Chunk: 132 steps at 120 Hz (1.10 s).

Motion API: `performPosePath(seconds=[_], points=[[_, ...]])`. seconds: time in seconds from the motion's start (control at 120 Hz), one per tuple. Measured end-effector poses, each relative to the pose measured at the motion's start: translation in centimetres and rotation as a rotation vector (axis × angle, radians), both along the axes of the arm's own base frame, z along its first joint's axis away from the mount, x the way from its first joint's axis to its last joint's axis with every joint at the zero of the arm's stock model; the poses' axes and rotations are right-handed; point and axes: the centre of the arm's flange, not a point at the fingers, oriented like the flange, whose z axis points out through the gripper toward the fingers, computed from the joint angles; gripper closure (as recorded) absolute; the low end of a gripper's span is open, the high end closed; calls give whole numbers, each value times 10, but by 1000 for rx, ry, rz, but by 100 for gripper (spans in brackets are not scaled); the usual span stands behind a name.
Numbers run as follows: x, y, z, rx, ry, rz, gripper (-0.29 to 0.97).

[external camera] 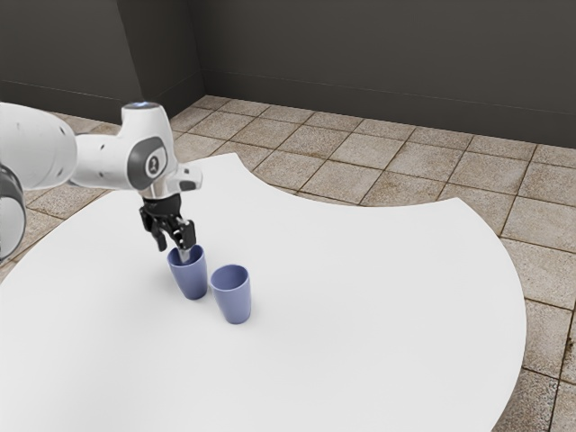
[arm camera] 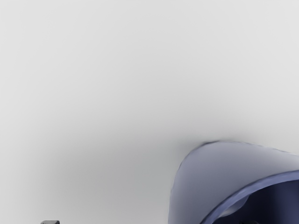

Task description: Place the left cup onto the right cup

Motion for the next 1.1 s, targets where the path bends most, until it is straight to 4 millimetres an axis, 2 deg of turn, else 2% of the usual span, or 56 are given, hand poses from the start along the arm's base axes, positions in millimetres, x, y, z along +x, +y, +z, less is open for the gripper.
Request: performPosePath(seconds=[0.158, 0.533, 0.633, 0.85, 1.1], points=[[1, 0, -10, -4, 2, 4, 30], [3, 0, -24, -13, 1, 13, 36], [3, -1, -26, -15, 1, 13, 43], [4, 0, -26, -14, -2, 13, 67], [4, 0, -22, -13, -9, 10, 75]])
